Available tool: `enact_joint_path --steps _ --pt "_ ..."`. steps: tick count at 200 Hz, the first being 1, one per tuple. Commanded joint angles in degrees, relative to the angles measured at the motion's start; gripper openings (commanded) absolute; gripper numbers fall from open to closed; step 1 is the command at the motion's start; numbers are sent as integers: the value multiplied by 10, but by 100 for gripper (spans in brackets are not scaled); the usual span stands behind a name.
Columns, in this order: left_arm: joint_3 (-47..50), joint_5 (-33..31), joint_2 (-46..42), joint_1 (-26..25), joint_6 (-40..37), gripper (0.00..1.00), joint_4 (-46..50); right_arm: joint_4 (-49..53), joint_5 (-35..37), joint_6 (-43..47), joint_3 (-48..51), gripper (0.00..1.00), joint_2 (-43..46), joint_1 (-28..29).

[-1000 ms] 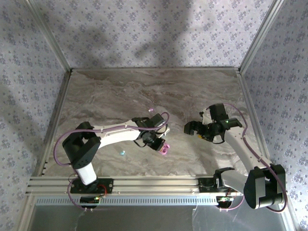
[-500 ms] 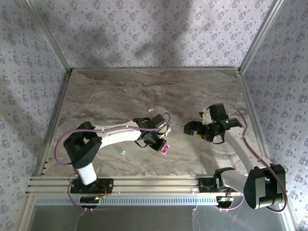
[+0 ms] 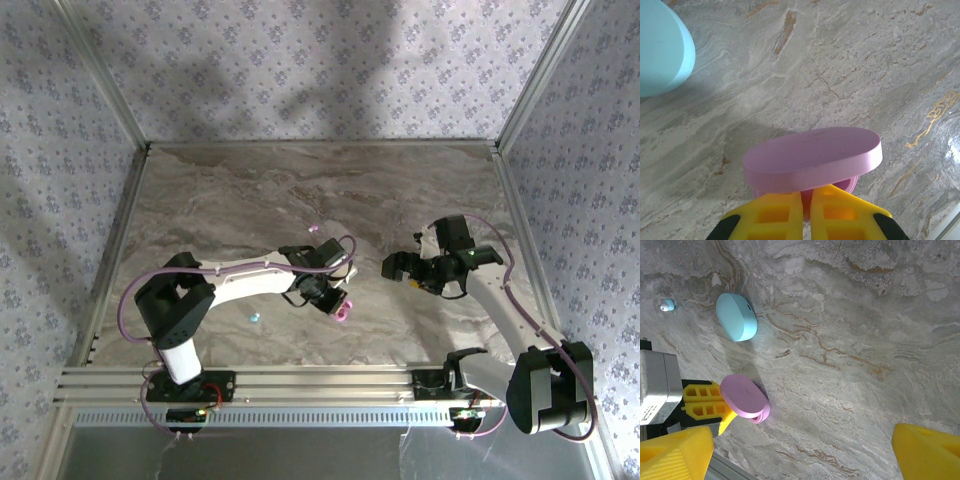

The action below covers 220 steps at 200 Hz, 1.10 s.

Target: Insert the wireless bluetooth earbuds into the charging case

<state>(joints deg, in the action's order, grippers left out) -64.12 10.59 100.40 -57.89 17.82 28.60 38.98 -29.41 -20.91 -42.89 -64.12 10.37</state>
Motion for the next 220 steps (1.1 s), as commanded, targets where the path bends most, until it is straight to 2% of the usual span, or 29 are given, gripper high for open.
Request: enact_joint_path --steps 1,54,123,220 --pt "-17 -17 12 -4 -4 10 6 5 -11 11 5 94 4 0" --pt "-18 -25 12 -4 -5 10 7 4 -12 11 6 94 4 1" --pt "-20 -21 6 -5 -2 19 10 3 -12 11 6 94 3 3" --pt "-11 -18 -9 -5 11 24 9 1 -14 11 6 94 2 4"
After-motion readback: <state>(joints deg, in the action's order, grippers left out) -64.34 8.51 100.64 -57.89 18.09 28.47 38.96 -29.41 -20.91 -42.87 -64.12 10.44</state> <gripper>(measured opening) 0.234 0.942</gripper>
